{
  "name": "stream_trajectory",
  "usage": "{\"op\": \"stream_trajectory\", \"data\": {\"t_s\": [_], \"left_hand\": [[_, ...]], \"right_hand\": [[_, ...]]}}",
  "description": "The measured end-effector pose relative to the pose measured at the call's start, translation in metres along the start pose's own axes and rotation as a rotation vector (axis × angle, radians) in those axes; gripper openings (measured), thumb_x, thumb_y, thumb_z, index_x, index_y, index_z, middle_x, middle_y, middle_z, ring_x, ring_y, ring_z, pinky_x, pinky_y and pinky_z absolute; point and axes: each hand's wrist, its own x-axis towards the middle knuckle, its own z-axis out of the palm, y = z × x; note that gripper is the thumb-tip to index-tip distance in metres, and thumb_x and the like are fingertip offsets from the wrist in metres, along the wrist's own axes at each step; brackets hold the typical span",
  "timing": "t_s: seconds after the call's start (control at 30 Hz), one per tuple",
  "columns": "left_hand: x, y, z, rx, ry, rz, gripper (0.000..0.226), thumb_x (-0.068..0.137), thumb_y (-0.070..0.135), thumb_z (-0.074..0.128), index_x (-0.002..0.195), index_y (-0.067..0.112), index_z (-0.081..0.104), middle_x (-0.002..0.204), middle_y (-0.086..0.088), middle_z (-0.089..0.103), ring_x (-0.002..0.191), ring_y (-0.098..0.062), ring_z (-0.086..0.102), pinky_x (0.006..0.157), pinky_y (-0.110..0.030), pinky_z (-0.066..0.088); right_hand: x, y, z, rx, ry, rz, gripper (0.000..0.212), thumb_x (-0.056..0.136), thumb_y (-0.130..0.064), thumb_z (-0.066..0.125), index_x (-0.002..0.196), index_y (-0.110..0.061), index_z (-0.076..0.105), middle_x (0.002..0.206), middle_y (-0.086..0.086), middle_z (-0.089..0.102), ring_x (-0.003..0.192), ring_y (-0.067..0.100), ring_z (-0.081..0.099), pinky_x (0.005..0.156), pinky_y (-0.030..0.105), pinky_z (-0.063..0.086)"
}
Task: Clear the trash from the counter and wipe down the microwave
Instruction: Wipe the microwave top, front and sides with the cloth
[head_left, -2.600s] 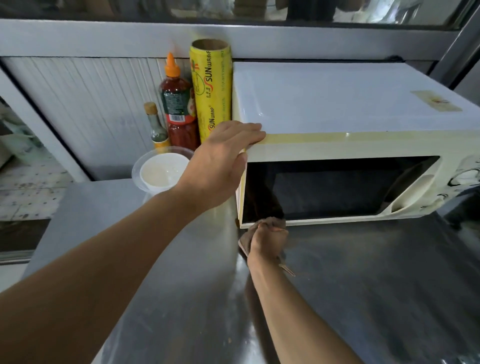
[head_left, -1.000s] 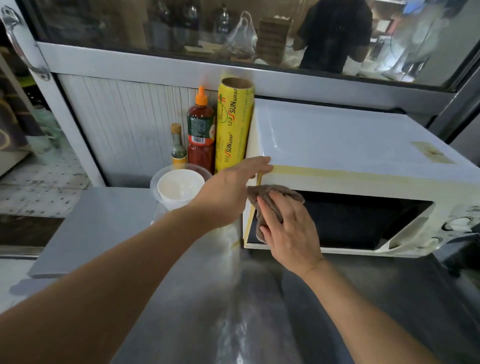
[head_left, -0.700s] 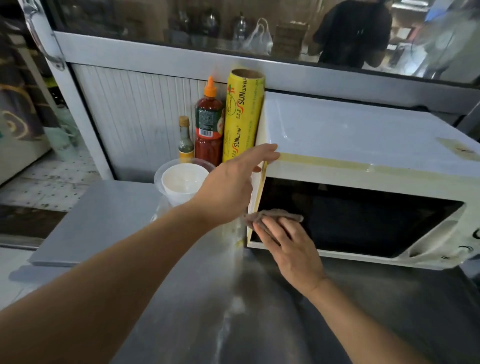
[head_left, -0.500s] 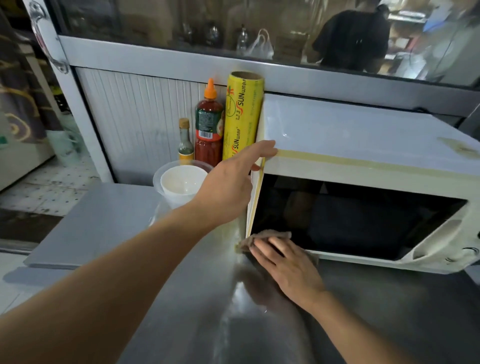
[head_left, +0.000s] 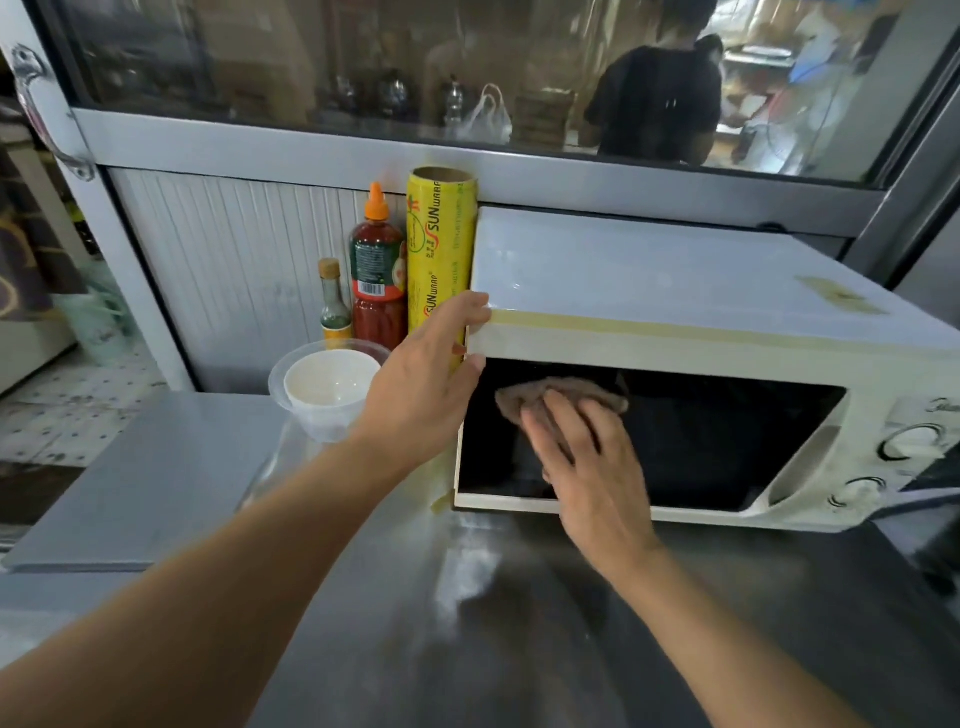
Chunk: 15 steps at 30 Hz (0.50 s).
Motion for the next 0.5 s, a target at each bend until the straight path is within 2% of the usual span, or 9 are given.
{"op": "stream_trajectory", "data": {"t_s": [0.1,0.2,0.3,0.37,0.43,0.5], "left_hand": [[-0.002,-0.003,0.005,0.006,0.004,-0.015,0.050,0.093,0.014,0.054,0.136,0.031,0.036,0.119,0.028,0.043,0.104,-0.001,0.047,0.088,-0.024,0.041],[0.001,-0.004,0.009,0.005,0.015,-0.022,0.045,0.094,0.017,0.054,0.133,0.031,0.037,0.121,0.033,0.038,0.105,-0.001,0.048,0.089,-0.024,0.042],[0.002,0.000,0.010,0.000,0.039,-0.020,0.037,0.094,0.020,0.053,0.129,0.025,0.041,0.123,0.031,0.038,0.108,-0.002,0.048,0.089,-0.023,0.042],[0.002,0.003,0.009,-0.001,0.042,-0.023,0.034,0.095,0.020,0.053,0.127,0.023,0.042,0.123,0.029,0.040,0.108,-0.003,0.049,0.088,-0.023,0.043],[0.002,0.005,0.008,0.001,0.040,-0.042,0.035,0.095,0.020,0.052,0.128,0.024,0.041,0.121,0.028,0.040,0.108,-0.005,0.049,0.091,-0.028,0.046],[0.002,0.007,0.010,0.001,0.043,-0.069,0.036,0.095,0.020,0.052,0.128,0.026,0.040,0.121,0.028,0.040,0.109,-0.008,0.049,0.093,-0.032,0.047]], "right_hand": [[-0.045,-0.014,0.024,-0.068,-0.131,-0.148,0.053,0.079,-0.010,0.038,0.131,-0.017,0.051,0.135,0.005,0.038,0.116,0.029,0.039,0.102,0.044,0.034],[-0.060,-0.016,0.032,-0.120,-0.204,-0.188,0.052,0.080,-0.012,0.039,0.130,-0.021,0.050,0.135,0.004,0.039,0.116,0.027,0.039,0.103,0.043,0.030],[-0.047,-0.006,0.021,-0.102,-0.184,-0.220,0.051,0.081,-0.010,0.040,0.131,-0.020,0.048,0.134,0.005,0.039,0.112,0.025,0.042,0.104,0.043,0.034],[-0.029,0.008,0.006,-0.068,-0.129,-0.135,0.054,0.080,-0.006,0.036,0.131,-0.018,0.048,0.134,0.007,0.038,0.111,0.026,0.043,0.104,0.046,0.037],[-0.010,0.026,-0.009,-0.053,-0.058,-0.051,0.056,0.079,-0.002,0.044,0.134,-0.016,0.044,0.135,0.010,0.036,0.115,0.027,0.042,0.107,0.047,0.032],[-0.002,0.039,-0.019,-0.071,-0.038,-0.029,0.068,0.073,0.001,0.057,0.136,-0.016,0.038,0.136,0.011,0.033,0.119,0.028,0.039,0.108,0.046,0.024]]}}
